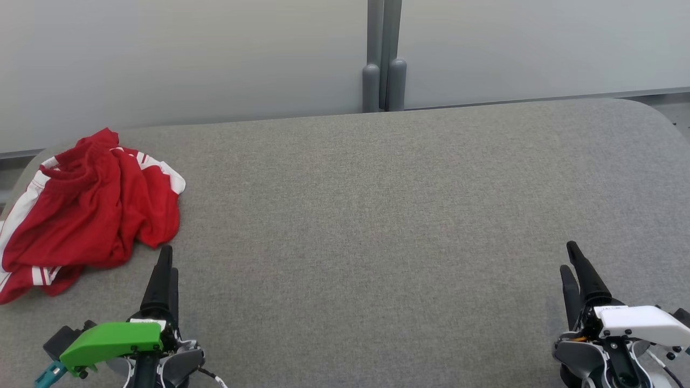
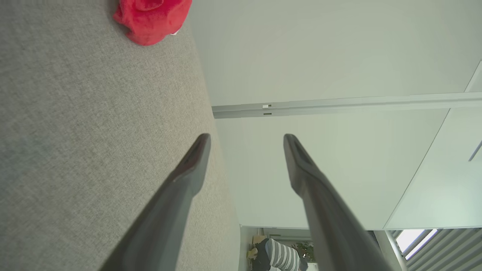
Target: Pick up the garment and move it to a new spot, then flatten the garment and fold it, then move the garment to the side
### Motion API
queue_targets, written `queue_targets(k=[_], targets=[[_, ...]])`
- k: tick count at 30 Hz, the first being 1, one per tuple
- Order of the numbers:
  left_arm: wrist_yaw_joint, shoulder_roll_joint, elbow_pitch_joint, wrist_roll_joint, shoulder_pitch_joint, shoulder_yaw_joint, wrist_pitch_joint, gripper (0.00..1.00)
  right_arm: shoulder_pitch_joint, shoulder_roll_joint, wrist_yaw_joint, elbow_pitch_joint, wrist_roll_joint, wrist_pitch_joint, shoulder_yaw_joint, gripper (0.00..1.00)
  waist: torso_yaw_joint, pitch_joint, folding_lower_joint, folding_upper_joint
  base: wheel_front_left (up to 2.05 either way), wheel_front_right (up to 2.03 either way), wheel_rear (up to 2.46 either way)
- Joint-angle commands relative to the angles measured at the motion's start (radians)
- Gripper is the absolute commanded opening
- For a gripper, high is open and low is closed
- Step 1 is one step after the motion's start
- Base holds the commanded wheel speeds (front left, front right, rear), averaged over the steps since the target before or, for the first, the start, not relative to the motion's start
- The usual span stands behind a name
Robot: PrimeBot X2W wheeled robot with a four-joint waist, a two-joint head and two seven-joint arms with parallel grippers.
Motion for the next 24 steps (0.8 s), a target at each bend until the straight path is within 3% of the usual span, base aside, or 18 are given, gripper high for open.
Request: queue_targets(k=[1,24], targets=[[0.002,0.004,-0.027,0.023,-0.007,-0.005,-0.011,1.0,-0.006,-0.007,0.0,-0.025,-0.027,-0.011,0.004,1.0,0.0,0.0,0.0,0.0006,0.0,0.0,0.0],[0.056,0.006,-0.146,0.445,0.034,-0.051,-0.1,1.0,0.022,-0.01,0.0,-0.154,-0.506,-0.106,0.075,1.0,0.0,-0.009,0.0,0.0016,0.0,0.0,0.0]])
